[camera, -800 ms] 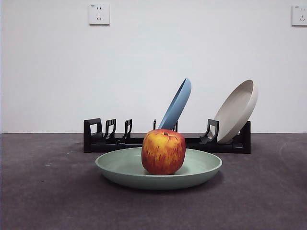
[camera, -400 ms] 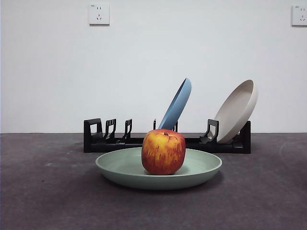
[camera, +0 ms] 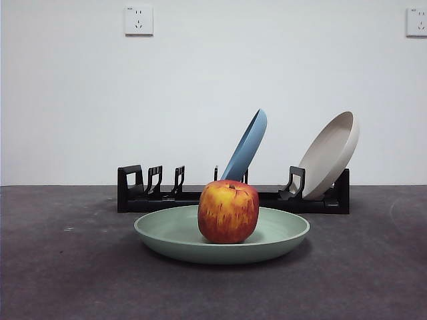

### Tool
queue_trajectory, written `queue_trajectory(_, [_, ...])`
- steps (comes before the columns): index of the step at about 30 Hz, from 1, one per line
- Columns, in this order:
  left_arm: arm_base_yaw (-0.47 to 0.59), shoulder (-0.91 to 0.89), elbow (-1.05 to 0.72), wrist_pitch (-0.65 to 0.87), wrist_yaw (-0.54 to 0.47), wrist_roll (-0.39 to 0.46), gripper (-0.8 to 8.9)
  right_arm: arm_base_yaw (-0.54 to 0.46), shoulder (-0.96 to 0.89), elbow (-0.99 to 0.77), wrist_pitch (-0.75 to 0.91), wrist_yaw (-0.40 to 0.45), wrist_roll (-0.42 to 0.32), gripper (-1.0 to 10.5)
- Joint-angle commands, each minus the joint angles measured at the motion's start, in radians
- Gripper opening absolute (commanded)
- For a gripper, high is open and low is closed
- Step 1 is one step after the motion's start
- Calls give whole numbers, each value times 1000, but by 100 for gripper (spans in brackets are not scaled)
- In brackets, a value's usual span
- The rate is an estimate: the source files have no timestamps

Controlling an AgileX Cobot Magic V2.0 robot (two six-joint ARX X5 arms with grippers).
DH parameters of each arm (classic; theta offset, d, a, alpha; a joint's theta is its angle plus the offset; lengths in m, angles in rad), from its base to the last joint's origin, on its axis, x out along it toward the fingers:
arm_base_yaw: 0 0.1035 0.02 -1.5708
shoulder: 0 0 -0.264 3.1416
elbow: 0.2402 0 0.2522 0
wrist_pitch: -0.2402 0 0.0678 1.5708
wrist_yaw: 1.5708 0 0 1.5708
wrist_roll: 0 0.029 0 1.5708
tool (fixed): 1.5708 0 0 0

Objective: Take the green plate from the plate rack,put the plate on the table,take the apple from the table,put the apple in the plate

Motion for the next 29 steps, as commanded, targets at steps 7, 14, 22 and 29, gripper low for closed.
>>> queue_trajectory(7, [419, -180, -127, 560, 161, 177, -3, 2, -1, -4, 3, 3, 10, 1])
queue_trajectory(14, [714, -426, -512, 968, 183, 177, -3, 2, -1, -4, 3, 3, 10, 1])
queue_trajectory(22, [885, -714, -998, 1197, 168, 175, -3, 2, -1, -4, 3, 3, 10, 1])
queue_trajectory(29, [949, -903, -1289, 1197, 169, 132, -3, 2, -1, -4, 3, 3, 10, 1])
